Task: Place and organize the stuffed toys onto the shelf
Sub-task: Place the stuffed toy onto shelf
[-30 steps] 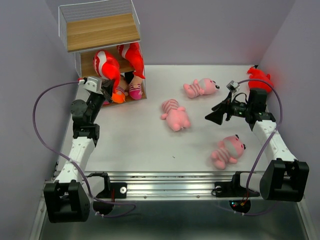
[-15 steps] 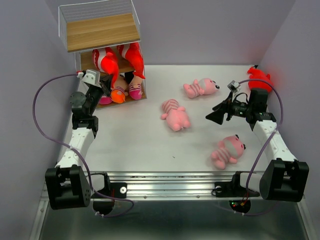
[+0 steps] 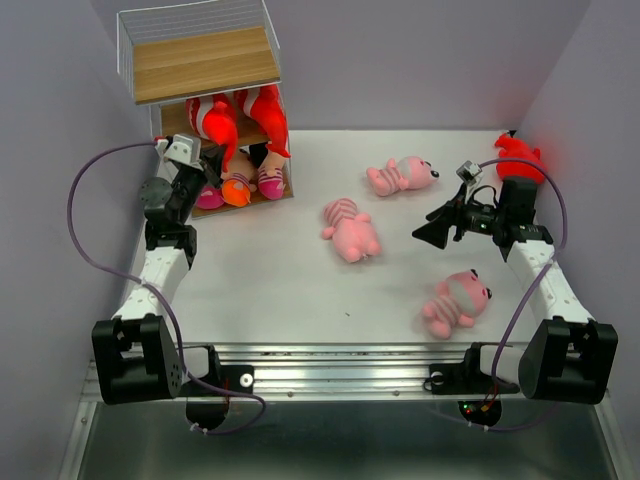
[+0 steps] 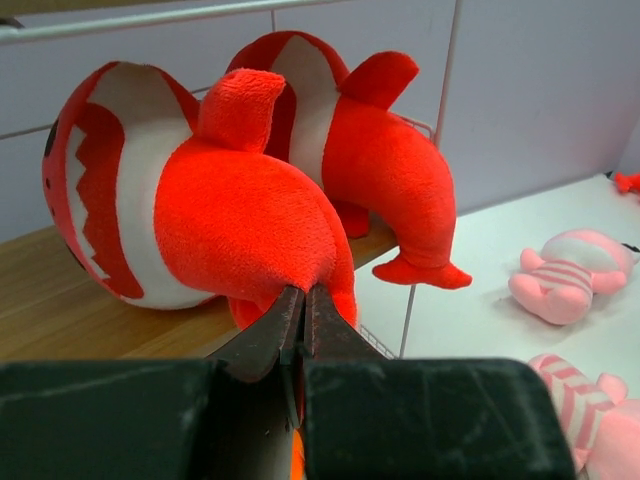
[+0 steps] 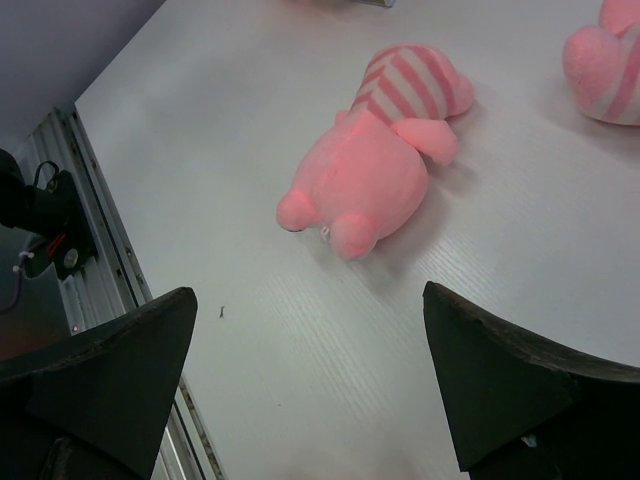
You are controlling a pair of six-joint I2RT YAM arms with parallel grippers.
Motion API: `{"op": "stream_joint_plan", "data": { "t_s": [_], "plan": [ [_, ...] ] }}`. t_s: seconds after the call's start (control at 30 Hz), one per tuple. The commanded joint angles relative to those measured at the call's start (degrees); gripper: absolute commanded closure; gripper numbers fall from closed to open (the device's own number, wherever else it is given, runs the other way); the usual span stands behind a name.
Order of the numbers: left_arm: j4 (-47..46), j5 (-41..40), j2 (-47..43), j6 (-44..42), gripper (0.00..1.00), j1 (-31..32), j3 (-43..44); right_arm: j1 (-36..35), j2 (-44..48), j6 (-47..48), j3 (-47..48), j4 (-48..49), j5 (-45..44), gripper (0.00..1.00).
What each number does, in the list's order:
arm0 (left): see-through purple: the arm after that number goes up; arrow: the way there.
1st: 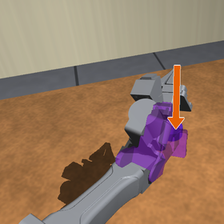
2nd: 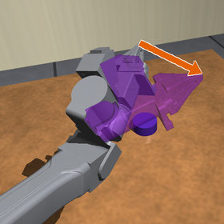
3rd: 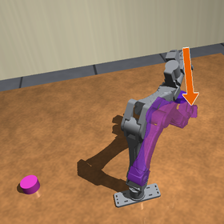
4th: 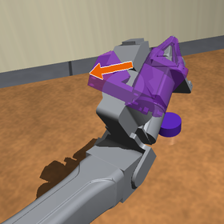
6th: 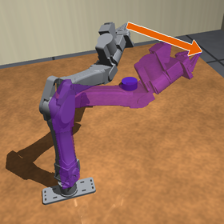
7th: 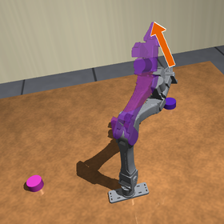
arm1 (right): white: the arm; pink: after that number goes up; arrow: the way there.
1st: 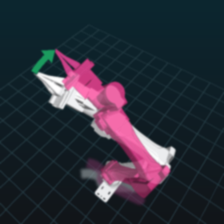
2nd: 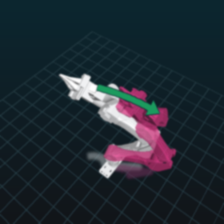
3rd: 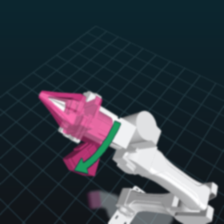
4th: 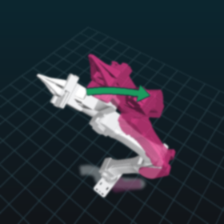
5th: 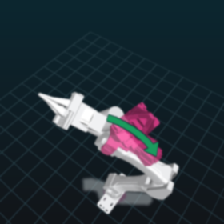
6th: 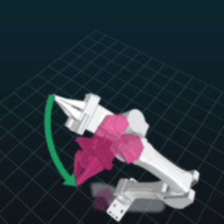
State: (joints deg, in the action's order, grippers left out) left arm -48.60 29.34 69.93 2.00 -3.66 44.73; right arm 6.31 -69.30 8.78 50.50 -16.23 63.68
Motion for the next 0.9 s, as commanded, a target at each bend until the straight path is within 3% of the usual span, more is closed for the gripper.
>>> {"op": "stream_joint_plan", "data": {
  "t_s": [0.0, 0.87],
  "plan": [
    [-6.0, 1.6, 1.3, 0.2, 1.00, -1.1, 3.1, 0.5, 0.4, 0.3, -0.7, 1.9, 1.1, 0.00],
    [-13.3, 6.2, 12.1, 6.4, 1.00, -2.6, 8.2, 1.1, -0.4, 0.5, -0.6, 1.8, 0.9, 0.00]
  ]
}}
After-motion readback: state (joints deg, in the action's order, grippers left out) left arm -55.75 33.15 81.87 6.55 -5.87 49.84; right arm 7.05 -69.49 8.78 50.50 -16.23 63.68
